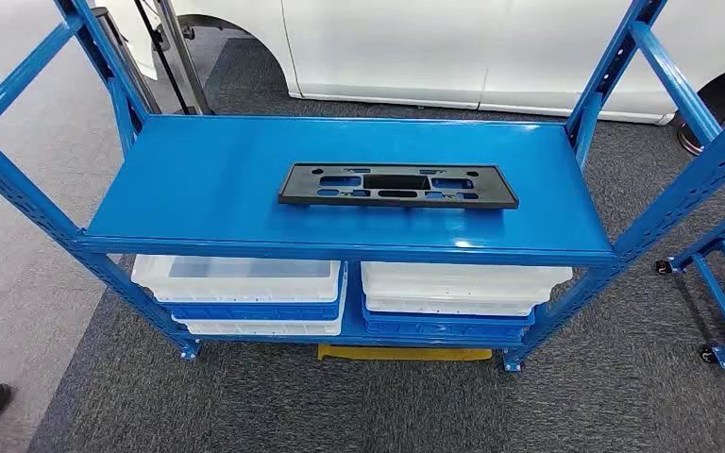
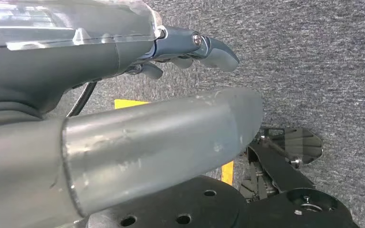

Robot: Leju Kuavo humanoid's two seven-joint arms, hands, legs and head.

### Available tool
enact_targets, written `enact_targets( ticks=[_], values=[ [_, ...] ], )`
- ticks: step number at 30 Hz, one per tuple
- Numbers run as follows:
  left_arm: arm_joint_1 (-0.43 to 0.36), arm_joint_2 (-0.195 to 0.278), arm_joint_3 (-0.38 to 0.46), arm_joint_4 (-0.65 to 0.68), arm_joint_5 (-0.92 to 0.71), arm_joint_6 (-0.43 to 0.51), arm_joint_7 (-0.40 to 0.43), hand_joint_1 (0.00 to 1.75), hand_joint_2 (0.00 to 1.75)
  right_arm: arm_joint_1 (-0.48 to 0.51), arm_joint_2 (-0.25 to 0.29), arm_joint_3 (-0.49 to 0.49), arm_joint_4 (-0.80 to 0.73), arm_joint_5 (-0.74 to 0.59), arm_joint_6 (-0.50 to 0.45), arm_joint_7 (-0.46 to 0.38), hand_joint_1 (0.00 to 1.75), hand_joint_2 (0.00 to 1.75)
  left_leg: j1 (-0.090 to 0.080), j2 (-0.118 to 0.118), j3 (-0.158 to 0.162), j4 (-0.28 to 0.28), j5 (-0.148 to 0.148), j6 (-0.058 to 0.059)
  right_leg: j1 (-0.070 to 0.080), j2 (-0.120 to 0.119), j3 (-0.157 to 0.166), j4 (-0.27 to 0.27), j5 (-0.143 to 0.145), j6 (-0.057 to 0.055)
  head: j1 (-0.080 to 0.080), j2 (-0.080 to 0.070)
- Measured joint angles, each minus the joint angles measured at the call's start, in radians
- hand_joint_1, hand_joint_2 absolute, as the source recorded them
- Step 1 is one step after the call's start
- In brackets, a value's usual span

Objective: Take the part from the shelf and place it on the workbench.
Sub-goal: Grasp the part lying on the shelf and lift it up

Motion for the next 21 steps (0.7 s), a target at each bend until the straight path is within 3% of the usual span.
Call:
enact_targets(
  ticks=[21],
  values=[
    [-0.002, 0.0, 0.046, 0.0, -0.004, -0.046, -0.01, 0.0, 0.0, 0.001, -0.121, 0.375, -0.634, -0.112, -0.018, -0.111, 0.0, 0.0, 0.0, 0.0, 0.0, 0.001, 0.0, 0.0, -0.001, 0.0, 0.0, 0.0, 0.0, 0.001, 0.0, 0.0]
  ],
)
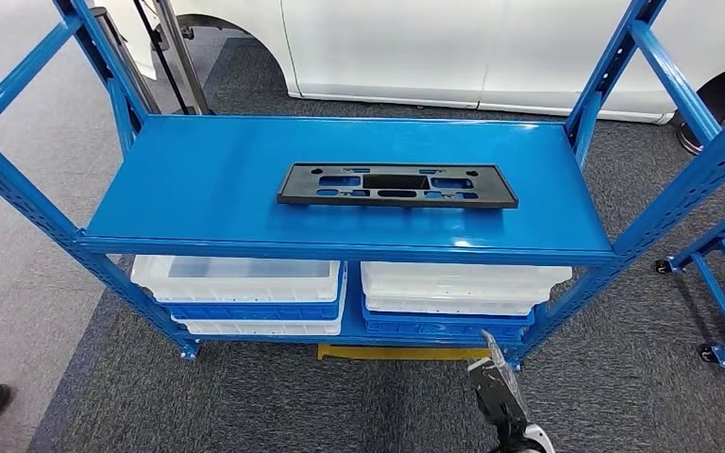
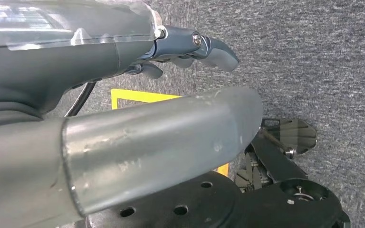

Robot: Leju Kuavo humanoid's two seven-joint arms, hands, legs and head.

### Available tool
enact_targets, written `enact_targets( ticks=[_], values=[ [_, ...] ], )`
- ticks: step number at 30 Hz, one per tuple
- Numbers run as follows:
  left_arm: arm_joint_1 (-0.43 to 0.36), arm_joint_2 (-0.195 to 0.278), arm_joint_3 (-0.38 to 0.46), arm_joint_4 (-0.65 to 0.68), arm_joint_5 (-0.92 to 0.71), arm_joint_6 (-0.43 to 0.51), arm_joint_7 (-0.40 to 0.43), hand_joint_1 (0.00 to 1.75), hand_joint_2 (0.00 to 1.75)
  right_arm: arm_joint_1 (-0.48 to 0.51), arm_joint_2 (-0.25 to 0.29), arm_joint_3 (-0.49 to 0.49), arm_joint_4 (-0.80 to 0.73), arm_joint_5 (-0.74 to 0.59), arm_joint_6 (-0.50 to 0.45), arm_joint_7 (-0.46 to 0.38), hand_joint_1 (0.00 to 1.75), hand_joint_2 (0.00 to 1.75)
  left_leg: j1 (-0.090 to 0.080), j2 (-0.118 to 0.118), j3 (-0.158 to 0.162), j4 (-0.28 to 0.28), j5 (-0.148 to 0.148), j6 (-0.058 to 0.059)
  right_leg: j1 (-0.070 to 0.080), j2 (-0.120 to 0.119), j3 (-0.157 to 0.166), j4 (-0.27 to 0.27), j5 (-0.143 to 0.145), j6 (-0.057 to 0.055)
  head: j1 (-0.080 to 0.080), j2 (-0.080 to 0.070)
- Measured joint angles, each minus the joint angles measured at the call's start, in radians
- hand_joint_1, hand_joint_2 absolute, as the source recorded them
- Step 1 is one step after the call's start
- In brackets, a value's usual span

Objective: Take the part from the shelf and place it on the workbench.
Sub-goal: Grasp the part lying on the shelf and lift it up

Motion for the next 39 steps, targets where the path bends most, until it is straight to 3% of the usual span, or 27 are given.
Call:
enact_targets(
  ticks=[8, 13, 28, 33, 39],
  values=[
    [-0.004, 0.0, 0.021, 0.001, -0.016, -0.033, 0.0, 0.0, 0.0, -0.08, -0.058, 0.192, -0.237, -0.004, -0.036, -0.013, 0.0, 0.0, 0.0, 0.0, 0.001, 0.0, 0.0, 0.0, 0.0, 0.0, 0.0, 0.0, 0.0, 0.0, 0.0, 0.0],
    [-0.008, 0.0, 0.025, 0.002, -0.032, -0.053, 0.002, 0.0, 0.0, -0.171, -0.079, 0.296, -0.314, 0.055, -0.074, 0.023, 0.0, 0.0, 0.0, 0.0, 0.001, 0.0, 0.0, 0.0, 0.0, 0.0, 0.0, 0.0, 0.0, 0.0, 0.0, 0.0],
    [-0.018, 0.003, 0.058, 0.004, -0.061, -0.116, 0.004, 0.0, 0.0, -0.496, -0.109, 0.59, -0.365, 0.302, -0.151, 0.217, 0.0, 0.0, 0.0, -0.001, 0.004, 0.0, 0.002, 0.0, 0.0, -0.001, 0.0, 0.001, 0.001, 0.0, 0.0, 0.0],
    [-0.022, 0.004, 0.067, 0.007, -0.069, -0.148, 0.0, 0.0, 0.0, -0.552, -0.114, 0.646, -0.358, 0.346, -0.149, 0.254, 0.0, 0.0, 0.0, -0.001, 0.004, 0.0, 0.002, 0.0, 0.0, -0.001, 0.0, 0.001, 0.001, 0.0, 0.0, 0.0],
    [-0.025, 0.004, 0.068, 0.008, -0.071, -0.158, -0.013, 0.0, 0.0, -0.554, -0.116, 0.697, -0.339, 0.361, -0.171, 0.256, 0.0, 0.0, 0.0, -0.001, 0.004, 0.0, 0.002, 0.0, 0.0, -0.001, -0.001, 0.001, 0.001, 0.0, 0.0, 0.0]
  ],
)
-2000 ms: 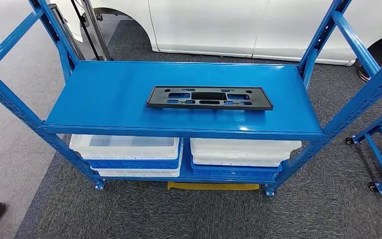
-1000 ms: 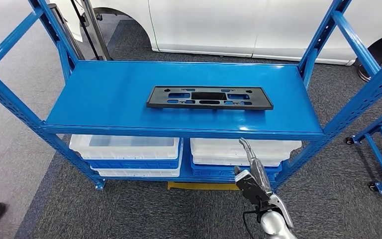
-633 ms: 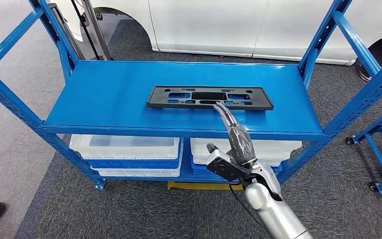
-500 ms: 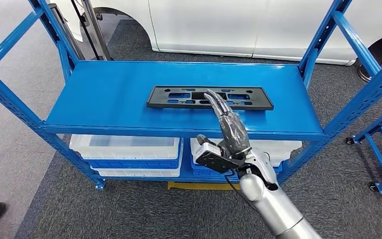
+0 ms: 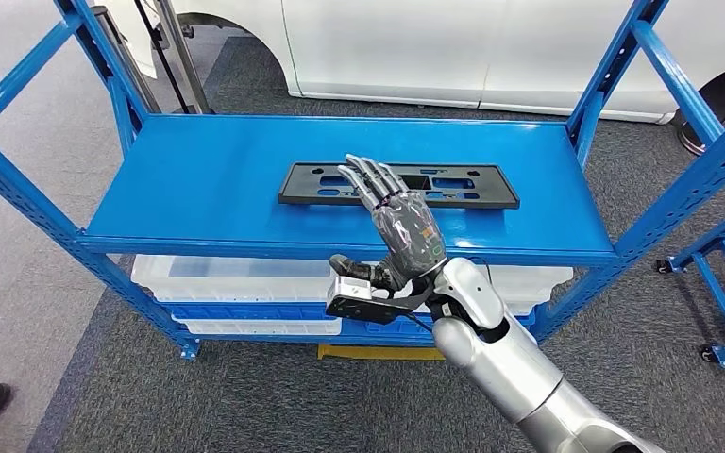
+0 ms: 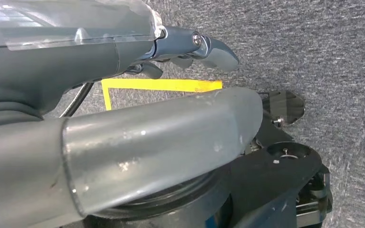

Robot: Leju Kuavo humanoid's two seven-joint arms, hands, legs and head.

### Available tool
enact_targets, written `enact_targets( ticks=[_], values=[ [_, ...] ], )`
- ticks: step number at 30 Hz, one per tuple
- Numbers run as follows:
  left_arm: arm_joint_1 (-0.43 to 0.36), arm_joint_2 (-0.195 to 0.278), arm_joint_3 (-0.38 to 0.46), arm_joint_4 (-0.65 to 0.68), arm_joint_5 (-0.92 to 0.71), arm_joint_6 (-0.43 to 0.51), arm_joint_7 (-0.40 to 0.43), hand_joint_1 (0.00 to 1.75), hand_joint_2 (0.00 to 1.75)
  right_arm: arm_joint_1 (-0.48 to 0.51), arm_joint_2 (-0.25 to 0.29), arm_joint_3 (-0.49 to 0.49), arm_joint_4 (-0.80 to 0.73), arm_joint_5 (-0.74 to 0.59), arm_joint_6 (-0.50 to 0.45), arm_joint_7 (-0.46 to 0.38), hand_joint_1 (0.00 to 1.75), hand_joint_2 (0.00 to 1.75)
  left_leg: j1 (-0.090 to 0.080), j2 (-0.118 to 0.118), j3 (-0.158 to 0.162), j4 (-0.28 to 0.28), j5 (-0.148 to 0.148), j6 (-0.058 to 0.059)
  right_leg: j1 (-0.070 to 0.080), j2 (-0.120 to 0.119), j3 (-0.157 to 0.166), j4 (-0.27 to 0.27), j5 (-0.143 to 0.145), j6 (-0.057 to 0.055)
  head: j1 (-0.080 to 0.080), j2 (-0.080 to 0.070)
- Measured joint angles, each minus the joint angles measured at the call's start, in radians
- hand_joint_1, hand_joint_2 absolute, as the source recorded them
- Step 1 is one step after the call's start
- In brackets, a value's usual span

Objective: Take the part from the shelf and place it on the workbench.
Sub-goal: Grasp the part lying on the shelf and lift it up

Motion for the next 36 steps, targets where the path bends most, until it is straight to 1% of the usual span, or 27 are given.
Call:
enact_targets(
  ticks=[8, 18, 22, 23, 25, 26, 27, 28, 29, 30, 31, 32, 33, 34, 35, 36],
  values=[
    [-0.001, 0.003, 0.003, 0.001, -0.005, -0.008, 0.0, 0.0, 0.0, 0.024, -0.024, 0.023, 0.019, -0.003, -0.021, 0.0, 0.0, 0.0, 0.0, 0.0, 0.0, 0.0, 0.0, 0.0, 0.0, 0.0, 0.0, 0.0, 0.0, 0.0, 0.0, 0.0],
    [-0.002, 0.015, 0.005, 0.002, -0.007, -0.012, 0.001, 0.0, 0.0, 0.058, -0.055, 0.023, 0.022, -0.007, -0.032, -0.003, 0.0, 0.0, -0.002, 0.0, -0.004, 0.006, -0.001, 0.002, -0.006, 0.0, -0.002, -0.001, 0.003, 0.004, 0.0, 0.0],
    [-0.002, 0.019, 0.005, 0.002, -0.007, -0.012, 0.002, 0.0, 0.0, 0.066, -0.064, 0.023, 0.022, -0.009, -0.032, -0.003, 0.0, 0.0, -0.004, 0.0, -0.012, 0.012, -0.002, 0.006, -0.008, 0.0, -0.006, -0.001, 0.007, 0.011, 0.0, 0.0],
    [-0.002, 0.02, 0.005, 0.002, -0.007, -0.013, 0.002, 0.0, 0.0, 0.067, -0.065, 0.023, 0.022, -0.009, -0.032, -0.003, 0.0, 0.0, -0.004, 0.0, -0.013, 0.012, -0.001, 0.008, -0.008, 0.0, -0.006, -0.003, 0.009, 0.014, 0.0, 0.0],
    [-0.003, 0.021, 0.005, 0.002, -0.007, -0.014, 0.002, 0.0, 0.0, 0.068, -0.068, 0.022, 0.02, -0.009, -0.033, -0.003, 0.0, 0.0, 0.002, 0.0, -0.011, -0.001, 0.008, 0.018, -0.006, 0.002, -0.009, -0.002, 0.008, 0.022, 0.0, 0.0],
    [-0.004, 0.021, 0.005, 0.002, -0.007, -0.014, 0.002, 0.0, 0.0, 0.068, -0.07, 0.021, 0.02, -0.009, -0.034, -0.003, 0.0, 0.0, 0.006, 0.001, -0.008, -0.01, 0.013, 0.023, -0.006, 0.005, -0.018, 0.015, -0.003, 0.025, 0.0, 0.0],
    [-0.005, 0.021, 0.005, 0.003, -0.007, -0.015, 0.002, 0.0, 0.0, 0.068, -0.073, 0.02, 0.019, -0.01, -0.035, -0.003, 0.0, 0.0, 0.01, 0.002, -0.006, -0.018, 0.017, 0.027, -0.006, 0.008, -0.038, 0.053, -0.023, 0.028, 0.0, 0.0],
    [-0.005, 0.021, 0.005, 0.003, -0.007, -0.015, 0.002, 0.0, 0.0, 0.07, -0.076, 0.019, 0.019, -0.01, -0.035, -0.003, 0.0, 0.0, 0.011, 0.003, -0.005, -0.021, 0.019, 0.029, -0.008, 0.012, -0.068, 0.11, -0.048, 0.031, 0.0, 0.0],
    [-0.006, 0.021, 0.005, 0.003, -0.007, -0.015, 0.002, 0.0, 0.0, 0.073, -0.079, 0.019, 0.019, -0.01, -0.036, -0.003, 0.0, 0.0, 0.011, 0.003, -0.005, -0.021, 0.019, 0.03, -0.011, 0.013, -0.107, 0.179, -0.074, 0.034, 0.0, 0.0],
    [-0.006, 0.021, 0.005, 0.004, -0.008, -0.015, 0.002, 0.0, 0.0, 0.078, -0.082, 0.019, 0.019, -0.01, -0.036, -0.003, 0.0, 0.0, 0.011, 0.002, -0.004, -0.021, 0.017, 0.029, -0.014, 0.014, -0.143, 0.237, -0.087, 0.037, 0.0, 0.0],
    [-0.006, 0.021, 0.005, 0.004, -0.009, -0.016, 0.002, 0.0, 0.0, 0.083, -0.085, 0.019, 0.019, -0.01, -0.036, -0.003, 0.0, 0.0, 0.012, 0.001, -0.002, -0.02, 0.014, 0.028, -0.017, 0.014, -0.166, 0.266, -0.081, 0.04, 0.0, 0.0],
    [-0.006, 0.021, 0.005, 0.004, -0.011, -0.016, 0.003, 0.0, 0.0, 0.088, -0.088, 0.019, 0.019, -0.01, -0.036, -0.003, 0.0, 0.0, 0.014, 0.0, 0.003, -0.019, 0.009, 0.025, -0.02, 0.014, -0.171, 0.258, -0.055, 0.042, 0.0, 0.0],
    [-0.005, 0.021, 0.005, 0.005, -0.013, -0.016, 0.003, 0.0, 0.0, 0.09, -0.091, 0.018, 0.019, -0.01, -0.036, -0.003, 0.0, 0.0, 0.016, -0.001, 0.01, -0.018, 0.003, 0.021, -0.023, 0.013, -0.156, 0.21, -0.012, 0.044, 0.0, 0.0],
    [-0.005, 0.021, 0.005, 0.005, -0.015, -0.016, 0.003, 0.0, 0.0, 0.092, -0.093, 0.017, 0.018, -0.01, -0.036, -0.003, 0.0, 0.0, 0.018, -0.001, 0.016, -0.016, -0.004, 0.015, -0.025, 0.009, -0.13, 0.145, 0.028, 0.045, 0.0, 0.0],
    [-0.005, 0.021, 0.005, 0.006, -0.016, -0.016, 0.004, 0.0, 0.0, 0.093, -0.096, 0.016, 0.017, -0.01, -0.037, -0.003, 0.0, 0.0, 0.018, -0.001, 0.02, -0.012, -0.013, 0.007, -0.023, 0.005, -0.105, 0.086, 0.055, 0.043, 0.0, 0.0],
    [-0.006, 0.022, 0.005, 0.007, -0.016, -0.016, 0.004, 0.0, 0.0, 0.094, -0.098, 0.015, 0.016, -0.01, -0.037, -0.003, 0.0, 0.0, 0.017, -0.001, 0.021, -0.009, -0.019, 0.0, -0.021, 0.001, -0.087, 0.044, 0.066, 0.037, 0.0, 0.0]
  ],
)
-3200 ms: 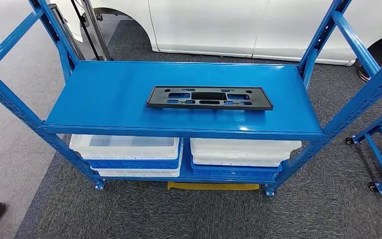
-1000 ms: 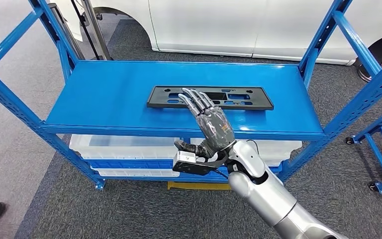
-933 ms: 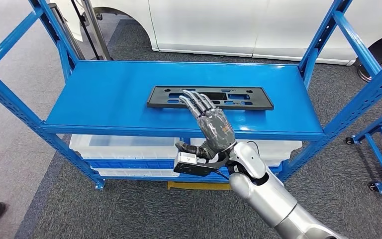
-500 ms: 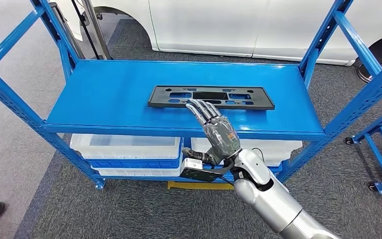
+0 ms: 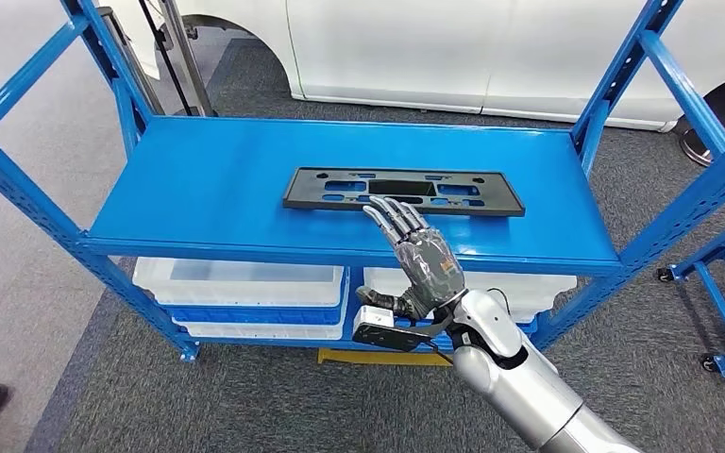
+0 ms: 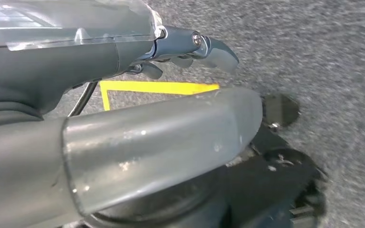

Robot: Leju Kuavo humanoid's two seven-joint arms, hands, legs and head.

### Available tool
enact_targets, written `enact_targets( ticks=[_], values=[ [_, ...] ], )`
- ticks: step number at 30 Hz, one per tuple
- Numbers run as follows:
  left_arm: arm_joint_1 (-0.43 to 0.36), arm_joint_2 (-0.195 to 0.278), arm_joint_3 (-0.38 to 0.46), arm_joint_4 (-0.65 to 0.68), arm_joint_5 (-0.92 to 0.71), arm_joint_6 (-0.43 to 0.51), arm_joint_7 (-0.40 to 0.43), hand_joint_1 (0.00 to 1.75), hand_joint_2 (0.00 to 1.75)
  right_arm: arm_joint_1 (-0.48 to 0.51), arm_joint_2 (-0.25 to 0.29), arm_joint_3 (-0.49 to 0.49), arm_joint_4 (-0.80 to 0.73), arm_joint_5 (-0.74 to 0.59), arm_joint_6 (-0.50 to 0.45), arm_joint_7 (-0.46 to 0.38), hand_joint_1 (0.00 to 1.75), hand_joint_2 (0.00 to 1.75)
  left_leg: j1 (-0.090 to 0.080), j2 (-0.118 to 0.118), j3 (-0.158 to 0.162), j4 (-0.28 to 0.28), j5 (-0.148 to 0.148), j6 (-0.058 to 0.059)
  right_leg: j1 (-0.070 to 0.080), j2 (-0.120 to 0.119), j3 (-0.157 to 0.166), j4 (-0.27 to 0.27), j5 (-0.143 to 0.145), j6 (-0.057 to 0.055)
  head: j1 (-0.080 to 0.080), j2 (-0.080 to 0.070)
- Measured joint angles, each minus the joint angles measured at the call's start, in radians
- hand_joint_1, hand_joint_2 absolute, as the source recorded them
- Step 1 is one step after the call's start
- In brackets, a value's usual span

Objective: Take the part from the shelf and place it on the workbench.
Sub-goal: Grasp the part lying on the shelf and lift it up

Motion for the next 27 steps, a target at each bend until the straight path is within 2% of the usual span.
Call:
enact_targets(
  ticks=[2, 4, 5, 6, 7, 9, 10, 11, 12, 13, 14, 15, 16, 17, 20, 22, 24, 25, 26, 27],
  values=[
    [-0.004, 0.001, 0.0, 0.002, -0.001, -0.001, 0.001, 0.0, 0.0, 0.005, -0.004, -0.001, -0.004, 0.0, -0.001, 0.0, 0.0, 0.0, -0.003, 0.003, 0.001, 0.001, -0.007, -0.012, 0.008, 0.0, 0.007, -0.022, -0.014, -0.017, 0.0, 0.0],
    [-0.007, 0.001, 0.0, 0.002, -0.002, -0.004, 0.001, 0.0, 0.0, 0.009, -0.008, -0.003, -0.009, 0.0, -0.001, 0.0, 0.0, 0.0, -0.001, 0.004, 0.008, 0.0, -0.015, -0.022, 0.008, 0.008, 0.01, -0.024, -0.023, -0.035, 0.0, 0.0],
    [-0.008, 0.001, 0.0, 0.002, -0.003, -0.005, 0.0, 0.0, 0.0, 0.01, -0.009, -0.005, -0.011, 0.0, -0.002, 0.0, 0.0, 0.0, 0.001, -0.003, 0.003, 0.017, -0.027, -0.026, 0.007, 0.011, 0.017, -0.028, -0.026, -0.042, -0.001, 0.0],
    [-0.008, 0.001, 0.0, 0.002, -0.004, -0.006, 0.0, 0.0, 0.0, 0.01, -0.01, -0.006, -0.014, 0.0, -0.002, 0.0, 0.0, 0.0, 0.002, -0.014, -0.016, 0.056, -0.045, -0.028, 0.006, 0.013, 0.025, -0.031, -0.03, -0.05, -0.001, 0.0],
    [-0.008, 0.001, 0.0, 0.002, -0.004, -0.006, 0.0, 0.0, 0.0, 0.01, -0.011, -0.006, -0.016, 0.0, -0.002, -0.001, 0.0, 0.0, 0.002, -0.025, -0.05, 0.118, -0.069, -0.028, 0.007, 0.014, 0.032, -0.033, -0.034, -0.057, -0.001, 0.0],
    [-0.007, 0.002, 0.0, 0.003, -0.005, -0.007, 0.0, 0.0, 0.0, 0.014, -0.011, -0.006, -0.016, 0.0, -0.002, -0.001, 0.0, 0.0, 0.0, -0.036, -0.146, 0.265, -0.107, -0.025, 0.013, 0.02, 0.044, -0.034, -0.045, -0.066, -0.001, 0.0],
    [-0.006, 0.002, 0.0, 0.003, -0.006, -0.007, 0.0, 0.0, 0.0, 0.017, -0.011, -0.006, -0.016, 0.0, -0.002, -0.001, 0.0, 0.0, -0.002, -0.037, -0.185, 0.308, -0.102, -0.021, 0.017, 0.024, 0.051, -0.034, -0.051, -0.068, -0.001, 0.0],
    [-0.003, 0.002, 0.0, 0.003, -0.006, -0.008, 0.001, 0.0, 0.0, 0.019, -0.011, -0.006, -0.016, 0.0, -0.002, -0.001, 0.0, 0.0, -0.005, -0.038, -0.206, 0.314, -0.075, -0.015, 0.022, 0.029, 0.061, -0.034, -0.058, -0.07, -0.001, 0.0],
    [-0.001, 0.002, 0.0, 0.003, -0.006, -0.008, 0.001, 0.0, 0.0, 0.02, -0.011, -0.006, -0.017, 0.0, -0.002, -0.001, 0.0, 0.0, -0.009, -0.039, -0.207, 0.278, -0.027, -0.007, 0.026, 0.034, 0.073, -0.034, -0.066, -0.071, -0.001, 0.0],
    [0.001, 0.003, 0.0, 0.003, -0.007, -0.008, 0.001, 0.0, 0.0, 0.02, -0.011, -0.006, -0.017, 0.0, -0.002, -0.001, 0.0, 0.0, -0.014, -0.041, -0.195, 0.213, 0.031, 0.006, 0.028, 0.038, 0.085, -0.035, -0.074, -0.071, -0.001, 0.0],
    [0.002, 0.005, 0.0, 0.004, -0.007, -0.008, 0.001, 0.0, 0.0, 0.02, -0.011, -0.006, -0.017, 0.0, -0.002, -0.001, 0.0, 0.0, -0.02, -0.045, -0.178, 0.155, 0.072, 0.02, 0.031, 0.04, 0.093, -0.035, -0.082, -0.07, 0.0, 0.0],
    [0.002, 0.007, 0.0, 0.004, -0.008, -0.008, 0.001, 0.0, 0.0, 0.02, -0.011, -0.005, -0.017, 0.0, -0.002, -0.001, 0.0, 0.0, -0.027, -0.048, -0.162, 0.104, 0.098, 0.031, 0.031, 0.043, 0.097, -0.036, -0.087, -0.066, 0.0, 0.0],
    [0.001, 0.009, 0.0, 0.005, -0.008, -0.007, 0.001, 0.0, 0.0, 0.021, -0.011, -0.005, -0.017, 0.0, -0.003, 0.0, 0.0, 0.0, -0.032, -0.05, -0.151, 0.071, 0.103, 0.04, 0.029, 0.045, 0.097, -0.037, -0.09, -0.061, 0.0, 0.0],
    [-0.001, 0.01, 0.0, 0.005, -0.008, -0.007, 0.002, 0.0, 0.0, 0.023, -0.011, -0.005, -0.018, 0.0, -0.003, 0.0, 0.0, 0.0, -0.035, -0.05, -0.144, 0.056, 0.095, 0.043, 0.027, 0.046, 0.096, -0.036, -0.087, -0.054, 0.0, 0.0],
    [-0.001, 0.01, 0.001, 0.006, -0.009, -0.006, 0.004, 0.0, 0.0, 0.027, -0.012, -0.007, -0.024, 0.0, -0.004, 0.0, 0.0, 0.0, -0.03, -0.049, -0.113, 0.013, 0.087, 0.046, 0.024, 0.041, 0.095, -0.019, -0.086, -0.037, 0.0, 0.0],
    [0.0, 0.01, 0.001, 0.006, -0.01, -0.007, 0.005, 0.0, 0.0, 0.028, -0.012, -0.012, -0.027, 0.0, -0.004, 0.0, 0.0, 0.0, -0.024, -0.047, -0.088, -0.002, 0.084, 0.048, 0.02, 0.033, 0.059, 0.052, -0.118, -0.027, 0.001, 0.0],
    [-0.001, 0.008, 0.001, 0.007, -0.011, -0.008, 0.006, 0.0, 0.0, 0.031, -0.012, -0.016, -0.028, -0.001, -0.004, 0.0, 0.0, 0.0, -0.023, -0.047, -0.075, -0.004, 0.074, 0.049, 0.014, 0.03, -0.015, 0.162, -0.16, -0.015, 0.001, 0.0],
    [-0.001, 0.008, 0.001, 0.007, -0.011, -0.008, 0.007, 0.0, 0.0, 0.035, -0.012, -0.017, -0.028, -0.001, -0.004, 0.0, 0.0, 0.0, -0.022, -0.047, -0.069, -0.003, 0.067, 0.047, 0.01, 0.029, -0.048, 0.199, -0.166, -0.01, 0.001, 0.0],
    [-0.001, 0.007, 0.001, 0.007, -0.011, -0.008, 0.008, 0.0, 0.0, 0.037, -0.012, -0.018, -0.028, -0.001, -0.004, 0.0, 0.0, 0.0, -0.02, -0.047, -0.061, -0.001, 0.06, 0.045, 0.007, 0.028, -0.068, 0.208, -0.152, -0.006, 0.002, 0.0],
    [-0.001, 0.007, 0.001, 0.008, -0.011, -0.008, 0.009, 0.0, 0.0, 0.039, -0.012, -0.019, -0.028, -0.001, -0.004, 0.0, 0.0, 0.0, -0.019, -0.047, -0.051, 0.0, 0.051, 0.042, 0.004, 0.026, -0.07, 0.182, -0.118, -0.004, 0.002, 0.0]
  ],
)
